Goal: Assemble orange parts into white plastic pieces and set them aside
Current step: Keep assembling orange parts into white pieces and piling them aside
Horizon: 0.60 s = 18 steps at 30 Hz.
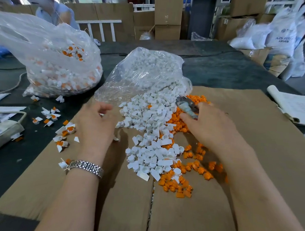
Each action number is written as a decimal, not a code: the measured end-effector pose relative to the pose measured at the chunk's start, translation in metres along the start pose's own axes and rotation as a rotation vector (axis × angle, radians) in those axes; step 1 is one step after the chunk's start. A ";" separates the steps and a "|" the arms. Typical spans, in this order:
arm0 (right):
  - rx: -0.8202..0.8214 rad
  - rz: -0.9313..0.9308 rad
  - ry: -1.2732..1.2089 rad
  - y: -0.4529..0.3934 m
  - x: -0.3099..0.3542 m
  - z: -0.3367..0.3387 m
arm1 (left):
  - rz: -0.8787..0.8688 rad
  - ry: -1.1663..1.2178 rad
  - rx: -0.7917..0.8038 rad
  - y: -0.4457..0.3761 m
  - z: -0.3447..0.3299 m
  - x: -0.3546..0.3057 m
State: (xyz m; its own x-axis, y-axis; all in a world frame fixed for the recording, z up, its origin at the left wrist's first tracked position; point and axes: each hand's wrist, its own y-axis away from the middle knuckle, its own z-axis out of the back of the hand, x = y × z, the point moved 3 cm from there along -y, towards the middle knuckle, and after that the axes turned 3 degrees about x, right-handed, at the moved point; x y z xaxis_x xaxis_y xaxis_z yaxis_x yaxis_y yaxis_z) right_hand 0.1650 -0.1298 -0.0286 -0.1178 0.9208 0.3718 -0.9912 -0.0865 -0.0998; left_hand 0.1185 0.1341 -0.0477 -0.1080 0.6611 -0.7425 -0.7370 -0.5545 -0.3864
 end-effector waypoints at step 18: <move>-0.069 0.040 0.203 -0.009 -0.003 -0.016 | -0.113 -0.082 0.161 0.011 -0.018 -0.012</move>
State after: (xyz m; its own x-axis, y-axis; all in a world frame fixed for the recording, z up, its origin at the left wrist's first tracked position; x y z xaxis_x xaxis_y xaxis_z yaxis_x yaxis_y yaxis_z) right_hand 0.1756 -0.1261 -0.0433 -0.1354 0.9755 0.1736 -0.9787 -0.1045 -0.1766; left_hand 0.1240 0.1109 -0.0531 -0.0679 0.7568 -0.6501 -0.8439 -0.3912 -0.3673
